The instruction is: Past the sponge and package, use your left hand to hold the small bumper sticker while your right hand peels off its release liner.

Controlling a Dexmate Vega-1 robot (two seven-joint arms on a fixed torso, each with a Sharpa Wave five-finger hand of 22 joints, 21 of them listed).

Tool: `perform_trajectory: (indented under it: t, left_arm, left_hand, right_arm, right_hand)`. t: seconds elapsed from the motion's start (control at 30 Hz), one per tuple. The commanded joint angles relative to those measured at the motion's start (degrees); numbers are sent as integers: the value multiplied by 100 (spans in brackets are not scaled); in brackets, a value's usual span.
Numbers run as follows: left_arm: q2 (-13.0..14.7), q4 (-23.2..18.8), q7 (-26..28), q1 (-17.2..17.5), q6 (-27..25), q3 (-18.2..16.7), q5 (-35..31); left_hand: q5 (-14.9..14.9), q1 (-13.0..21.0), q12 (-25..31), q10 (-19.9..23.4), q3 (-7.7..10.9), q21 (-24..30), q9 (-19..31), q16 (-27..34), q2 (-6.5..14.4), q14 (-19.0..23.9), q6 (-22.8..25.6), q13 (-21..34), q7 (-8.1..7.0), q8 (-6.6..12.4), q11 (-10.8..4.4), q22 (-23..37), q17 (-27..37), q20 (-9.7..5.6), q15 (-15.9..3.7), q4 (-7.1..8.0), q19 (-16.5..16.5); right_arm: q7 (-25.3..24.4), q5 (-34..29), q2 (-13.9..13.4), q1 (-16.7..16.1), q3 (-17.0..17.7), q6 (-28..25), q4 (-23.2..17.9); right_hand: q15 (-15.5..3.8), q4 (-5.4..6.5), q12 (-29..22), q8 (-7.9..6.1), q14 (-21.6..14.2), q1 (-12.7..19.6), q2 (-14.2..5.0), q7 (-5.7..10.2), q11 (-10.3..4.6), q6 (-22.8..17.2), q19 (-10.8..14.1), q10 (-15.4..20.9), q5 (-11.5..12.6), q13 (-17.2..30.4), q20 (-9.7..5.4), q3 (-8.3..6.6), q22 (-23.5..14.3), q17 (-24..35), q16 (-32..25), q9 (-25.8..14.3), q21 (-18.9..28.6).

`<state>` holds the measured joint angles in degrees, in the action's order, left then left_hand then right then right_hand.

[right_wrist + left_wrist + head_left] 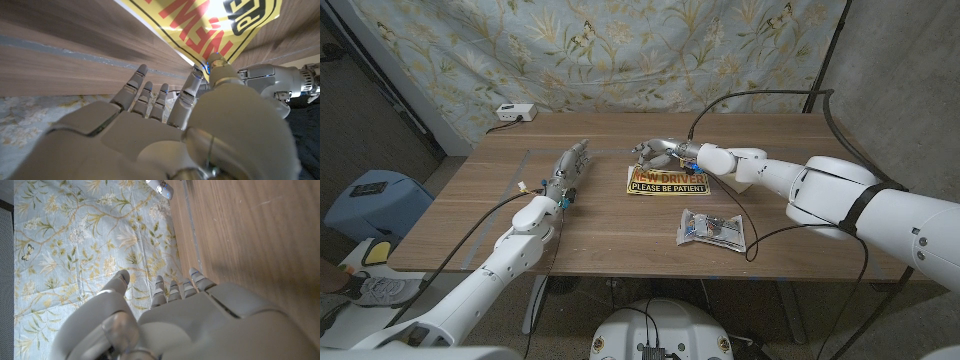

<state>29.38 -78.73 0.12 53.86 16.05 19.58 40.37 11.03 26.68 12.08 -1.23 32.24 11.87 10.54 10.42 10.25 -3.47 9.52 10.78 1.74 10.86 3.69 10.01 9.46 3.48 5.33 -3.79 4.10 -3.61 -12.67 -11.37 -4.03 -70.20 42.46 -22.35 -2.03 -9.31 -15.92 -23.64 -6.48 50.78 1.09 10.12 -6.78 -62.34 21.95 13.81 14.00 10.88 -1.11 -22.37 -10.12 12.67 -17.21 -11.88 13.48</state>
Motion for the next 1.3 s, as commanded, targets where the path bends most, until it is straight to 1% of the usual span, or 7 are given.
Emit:
perform_trajectory:
  t: [0.03, 0.2, 0.47, 0.6, 0.67, 0.93, 1.3]
  left_arm:
    - [-8, -104, -49, 33, -44, 17, 75]
    - [49, -362, 38, 123, -259, -23, 209]
    - [184, -957, 359, 298, -921, -113, 573]
    - [365, -1524, 864, 431, -1596, -184, 790]
    - [394, -1736, 1094, 475, -1853, -235, 929]
    - [597, -2187, 1468, 429, -2644, -345, 1378]
    - [819, -2423, 1772, 227, -3214, -362, 1545]
  left_hand:
    - [30, 49, 18, 27, 28, -12, 14, -1, 32, 43, 35, 29, 6, 13, 38, 8, 26, 2, 21, -28, 60]
    - [42, 74, 35, 79, 37, -9, 12, 6, -3, 84, 74, 28, 22, 22, 62, 6, 22, 39, 46, -71, 87]
    - [133, 249, 72, 229, 103, 10, 4, 29, -97, 249, 225, 24, 159, 50, 97, -3, 20, 108, 106, -308, 231]
    - [251, 506, 174, 629, 130, 98, 1, 90, -235, 705, 537, 31, 177, 86, 89, 8, 27, 105, 17, -585, 642]
    - [304, 676, 228, 864, 118, 135, 9, 134, -313, 1043, 695, 47, 311, 98, 177, 17, 41, 213, 50, -639, 861]
    - [473, 1271, 565, 1880, -37, 436, 52, 353, -533, 2309, 1525, 248, 625, 233, 147, 79, 114, 417, -31, -622, 1972]
    - [631, 1594, 865, 2589, -210, 656, 90, 642, -557, 3186, 2222, 489, 657, 382, 62, 137, 222, 422, -169, -594, 2510]
  right_arm:
    - [-157, -170, -155, -47, 182, 365, -108]
    - [-196, -238, -188, -59, 256, 420, -150]
    - [-198, -304, -204, -59, 341, 455, -175]
    - [-215, -311, -190, -45, 375, 433, -155]
    - [-236, -320, -181, -36, 380, 423, -142]
    - [-233, -319, -160, -7, 366, 394, -100]
    - [-262, -322, -159, 28, 314, 395, -84]
  right_hand:
    - [-106, 8, 2, -44, -30, 92, -8, -6, -8, -75, 13, 42, 22, 16, 52, -15, 0, 19, -4, -38, -14]
    - [-90, 5, 43, -64, 42, 117, -8, -2, -7, -92, -56, -5, 23, 15, 85, -8, 1, 22, 27, -53, -53]
    - [-42, 4, 129, -77, 132, 159, -12, -1, 31, -87, -113, -120, 26, 12, 95, 3, 2, 24, 70, -66, -94]
    - [-30, 7, 144, -79, 150, 165, -12, 11, 36, -83, -114, -131, 26, 11, 95, 8, 2, 25, 79, -69, -99]
    - [-24, 10, 153, -85, 160, 166, -13, 11, 33, -97, -116, -137, 26, 11, 95, 12, 2, 26, 83, -68, -103]
    - [-11, 15, 180, -102, 177, 174, -13, 17, 37, -118, -120, -152, 26, 9, 90, 23, 2, 28, 93, -74, -112]
    - [-7, 20, 195, -104, 180, 186, -16, 21, 22, -119, -120, -134, 28, 8, 89, 34, 2, 31, 98, -70, -121]
